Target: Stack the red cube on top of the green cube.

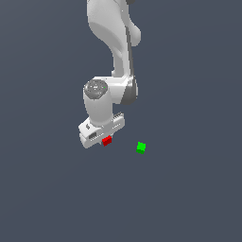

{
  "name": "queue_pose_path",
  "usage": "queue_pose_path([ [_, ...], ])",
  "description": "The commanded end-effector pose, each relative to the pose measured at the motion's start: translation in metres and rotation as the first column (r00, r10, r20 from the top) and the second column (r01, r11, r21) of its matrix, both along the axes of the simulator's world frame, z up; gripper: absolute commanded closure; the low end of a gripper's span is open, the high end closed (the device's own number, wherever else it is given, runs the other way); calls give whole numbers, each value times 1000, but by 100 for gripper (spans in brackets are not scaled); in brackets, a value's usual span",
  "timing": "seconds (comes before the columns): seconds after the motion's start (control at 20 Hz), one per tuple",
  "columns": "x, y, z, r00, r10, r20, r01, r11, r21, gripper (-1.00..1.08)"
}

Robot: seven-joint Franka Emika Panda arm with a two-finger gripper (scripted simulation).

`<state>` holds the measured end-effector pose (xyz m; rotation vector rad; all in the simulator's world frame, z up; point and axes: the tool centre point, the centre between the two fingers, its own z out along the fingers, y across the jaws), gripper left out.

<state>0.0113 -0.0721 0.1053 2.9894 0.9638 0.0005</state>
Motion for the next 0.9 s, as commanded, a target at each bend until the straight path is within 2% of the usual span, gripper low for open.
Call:
queue_pose_path([
  [0.0,0,25,-6,1000,2,0,-2,1000,1,108],
  [0.45,1,125,-31,1000,1,0,-1,1000,1,108],
  [0.65,2,154,-38,1000,1,0,-1,1000,1,108],
  [0.85,4,171,-42,1000,1,0,-1,1000,1,108],
])
